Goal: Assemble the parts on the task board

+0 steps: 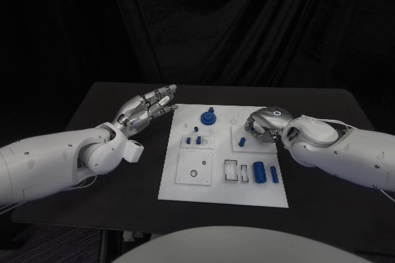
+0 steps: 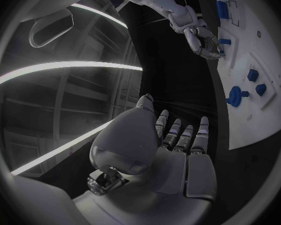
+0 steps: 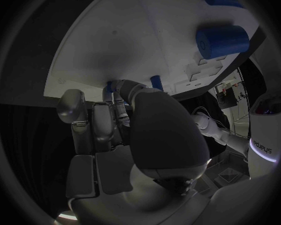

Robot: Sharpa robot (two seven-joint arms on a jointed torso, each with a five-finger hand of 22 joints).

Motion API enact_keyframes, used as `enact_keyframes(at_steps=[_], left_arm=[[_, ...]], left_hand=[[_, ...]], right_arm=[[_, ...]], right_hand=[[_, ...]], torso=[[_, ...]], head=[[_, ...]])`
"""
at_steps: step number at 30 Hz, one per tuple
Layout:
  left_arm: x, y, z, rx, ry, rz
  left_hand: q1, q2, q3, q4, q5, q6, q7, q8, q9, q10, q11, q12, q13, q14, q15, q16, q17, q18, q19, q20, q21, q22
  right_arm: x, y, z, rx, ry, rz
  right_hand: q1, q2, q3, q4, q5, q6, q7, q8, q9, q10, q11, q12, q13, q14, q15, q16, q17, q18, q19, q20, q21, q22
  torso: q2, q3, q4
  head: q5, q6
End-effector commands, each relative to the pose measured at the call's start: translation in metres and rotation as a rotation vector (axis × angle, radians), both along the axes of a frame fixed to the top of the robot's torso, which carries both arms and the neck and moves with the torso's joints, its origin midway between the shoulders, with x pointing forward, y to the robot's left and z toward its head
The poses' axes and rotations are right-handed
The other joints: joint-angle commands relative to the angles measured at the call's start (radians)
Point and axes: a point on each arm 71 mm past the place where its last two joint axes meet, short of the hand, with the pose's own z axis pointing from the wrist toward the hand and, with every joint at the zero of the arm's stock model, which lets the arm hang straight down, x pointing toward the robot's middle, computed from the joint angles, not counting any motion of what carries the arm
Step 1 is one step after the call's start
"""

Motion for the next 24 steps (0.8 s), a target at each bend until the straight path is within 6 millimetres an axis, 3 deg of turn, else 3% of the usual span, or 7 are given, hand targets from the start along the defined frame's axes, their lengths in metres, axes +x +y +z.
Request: enact_keyframes(at_steps=[1, 6, 17, 24], left_arm=[[-0.0009, -0.0005, 0.0044, -0.051, -0.051, -0.003], [-0.0008, -0.0004, 0.0032, -0.047, -0.045, -0.003], [-0.0010, -0.0013, 0.0005, -0.043, -0.032, -0.006], [-0.0016, -0.0026, -0.0013, -0.042, -0.025, -0.009]], left_hand=[[0.015, -0.003, -0.002, -0.009, 0.013, 0.007, 0.005, 0.000, 0.001, 0.000, 0.006, 0.004, 0.001, 0.013, 0.002, 0.008, 0.002, 0.004, 0.014, 0.001, 0.006, 0.004], [0.018, -0.003, -0.002, -0.011, 0.017, 0.006, 0.006, 0.000, 0.001, 0.000, 0.008, 0.004, 0.001, 0.016, 0.004, 0.010, 0.003, 0.003, 0.018, 0.002, 0.008, 0.010], [0.024, -0.005, -0.002, -0.014, 0.026, 0.000, 0.006, -0.002, 0.000, -0.002, 0.010, 0.001, 0.001, 0.021, 0.009, 0.013, 0.004, 0.000, 0.025, 0.003, 0.011, 0.012], [0.037, -0.008, 0.000, -0.025, 0.036, 0.002, 0.009, -0.001, 0.000, -0.002, 0.012, 0.001, 0.001, 0.023, 0.015, 0.014, 0.004, -0.006, 0.030, 0.004, 0.012, 0.008]], right_arm=[[-0.0020, -0.0017, -0.0031, -0.001, 0.003, -0.001], [-0.0021, -0.0032, -0.0033, -0.005, 0.006, -0.007], [-0.0019, -0.0056, -0.0033, -0.008, 0.006, -0.020], [-0.0017, -0.0083, -0.0032, -0.010, 0.005, -0.033]], right_hand=[[-0.003, -0.001, -0.006, -0.001, -0.008, 0.005, 0.002, 0.005, 0.005, 0.010, 0.002, 0.005, -0.001, -0.003, -0.003, -0.002, 0.000, 0.014, -0.001, -0.005, 0.007, 0.122], [-0.034, -0.009, -0.026, 0.012, -0.030, 0.002, 0.000, 0.004, 0.017, 0.014, 0.001, -0.001, -0.009, -0.001, -0.002, -0.002, -0.002, 0.014, -0.003, -0.003, 0.006, 0.121], [-0.092, -0.029, -0.083, 0.053, -0.115, -0.066, -0.033, -0.040, 0.021, -0.014, 0.016, -0.021, -0.025, -0.004, 0.012, -0.003, -0.012, 0.016, -0.008, 0.011, -0.019, 0.112], [-0.090, -0.029, -0.093, 0.056, -0.104, -0.054, -0.037, -0.038, 0.026, -0.019, 0.016, -0.021, -0.026, -0.008, 0.013, -0.005, -0.019, 0.018, -0.011, 0.013, -0.031, 0.108]], torso=[[0.000, -0.0001, -0.0002], [0.000, -0.0004, -0.0004], [0.000, -0.0010, 0.0004], [0.000, -0.0009, 0.0004]], head=[[0.002, 0.000], [0.003, 0.000], [-0.001, 0.000], [-0.001, 0.000]])
